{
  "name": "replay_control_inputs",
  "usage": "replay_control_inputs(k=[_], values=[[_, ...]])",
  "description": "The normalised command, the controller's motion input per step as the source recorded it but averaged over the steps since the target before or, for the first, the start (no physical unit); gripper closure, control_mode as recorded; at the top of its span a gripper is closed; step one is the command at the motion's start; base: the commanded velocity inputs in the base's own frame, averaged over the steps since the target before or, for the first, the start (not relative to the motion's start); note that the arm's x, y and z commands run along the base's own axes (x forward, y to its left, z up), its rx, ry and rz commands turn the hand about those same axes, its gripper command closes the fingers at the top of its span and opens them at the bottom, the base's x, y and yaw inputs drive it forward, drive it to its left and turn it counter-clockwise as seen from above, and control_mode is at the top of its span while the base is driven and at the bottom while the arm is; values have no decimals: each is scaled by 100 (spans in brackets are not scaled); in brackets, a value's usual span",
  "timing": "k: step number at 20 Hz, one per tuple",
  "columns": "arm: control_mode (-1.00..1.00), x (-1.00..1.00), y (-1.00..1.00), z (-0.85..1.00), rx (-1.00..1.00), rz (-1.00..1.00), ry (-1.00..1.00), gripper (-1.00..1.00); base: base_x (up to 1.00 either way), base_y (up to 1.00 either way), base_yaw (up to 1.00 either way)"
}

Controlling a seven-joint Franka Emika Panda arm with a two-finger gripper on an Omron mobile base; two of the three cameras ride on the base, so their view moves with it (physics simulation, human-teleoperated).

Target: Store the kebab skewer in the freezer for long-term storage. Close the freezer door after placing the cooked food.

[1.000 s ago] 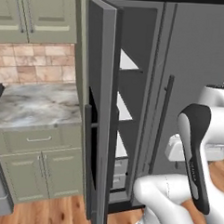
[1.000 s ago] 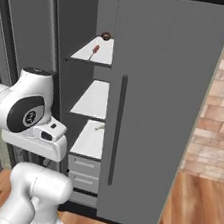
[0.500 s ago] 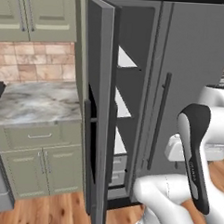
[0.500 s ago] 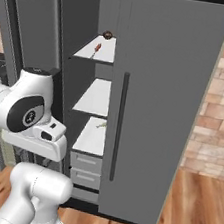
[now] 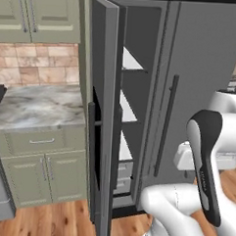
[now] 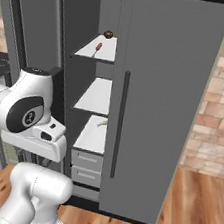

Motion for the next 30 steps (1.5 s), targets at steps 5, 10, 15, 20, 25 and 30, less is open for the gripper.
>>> replay_control_inputs(k=[5,10,15,20,25,30], values=[[100,0,0,0,0,0,0,-100,0,0,0],[-100,0,5,0,0,0,-2,-100,0,4,0],[-100,-1,23,6,-4,-11,-24,-100,0,0,0],[-100,-4,31,12,-8,-29,-28,-100,0,0,0],[-100,4,93,2,-18,-40,-31,-100,0,0,0],[-100,25,100,-14,-9,-57,-29,-100,0,0,0]])
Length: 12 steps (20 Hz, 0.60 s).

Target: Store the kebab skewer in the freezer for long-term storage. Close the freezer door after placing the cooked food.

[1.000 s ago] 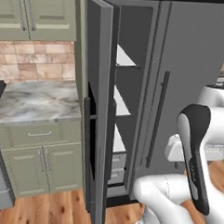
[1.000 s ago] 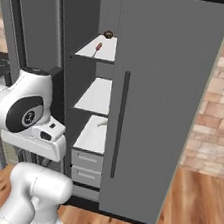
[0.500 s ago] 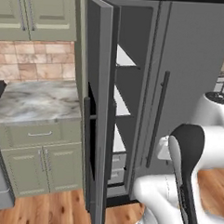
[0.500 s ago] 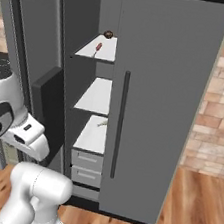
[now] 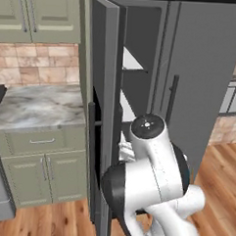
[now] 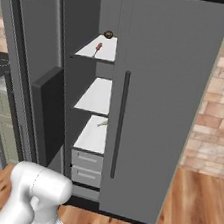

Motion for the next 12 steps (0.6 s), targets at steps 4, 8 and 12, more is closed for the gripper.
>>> replay_control_inputs(k=[4,8,12], values=[[-100,23,100,-11,-16,-55,-30,-100,0,0,0],[-100,40,93,-17,-18,-50,-24,-100,0,0,0],[-100,41,91,-8,-15,-31,-9,-100,0,0,0]])
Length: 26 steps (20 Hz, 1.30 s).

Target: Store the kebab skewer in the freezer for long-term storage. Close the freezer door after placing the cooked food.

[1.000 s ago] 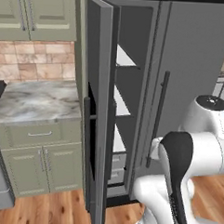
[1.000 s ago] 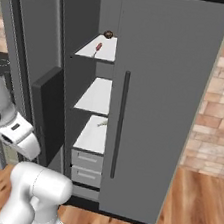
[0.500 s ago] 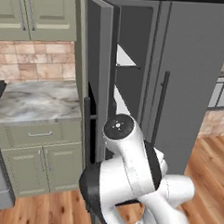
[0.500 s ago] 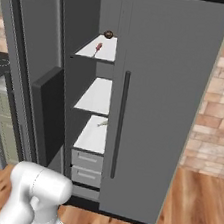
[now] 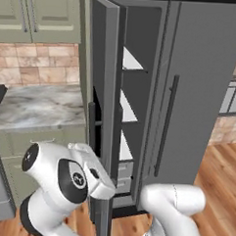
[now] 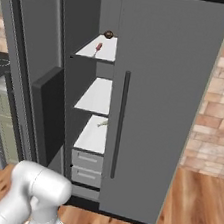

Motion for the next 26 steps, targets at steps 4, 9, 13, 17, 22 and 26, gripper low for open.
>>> replay_control_inputs(k=[4,9,13,17,22,26], values=[[-100,58,69,0,-12,-8,9,-100,0,0,0],[-100,68,11,-7,-4,1,1,-100,0,0,0],[-100,63,0,-33,-7,5,-2,-100,0,0,0],[-100,64,0,-44,-11,2,-7,-100,0,0,0],[-100,65,0,-36,-9,0,-1,-100,0,0,0],[-100,60,0,-23,-8,0,2,-100,0,0,0]])
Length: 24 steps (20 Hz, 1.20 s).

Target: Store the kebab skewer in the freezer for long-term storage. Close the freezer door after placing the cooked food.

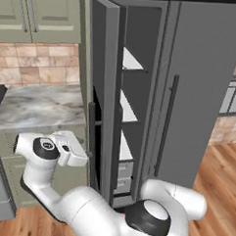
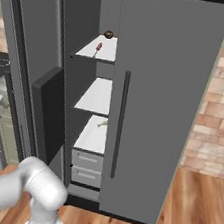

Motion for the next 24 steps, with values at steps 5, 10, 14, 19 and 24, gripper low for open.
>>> replay_control_inputs(k=[5,10,14,19,24], values=[[-100,54,0,-21,-7,0,5,-100,0,0,0],[-100,29,0,-15,-6,0,8,-100,0,0,0],[-100,3,-17,-9,-4,0,9,-100,0,0,0],[-100,-17,-24,-3,0,0,3,-100,0,0,0],[-100,-34,-24,-2,-1,0,0,-100,0,0,0]])
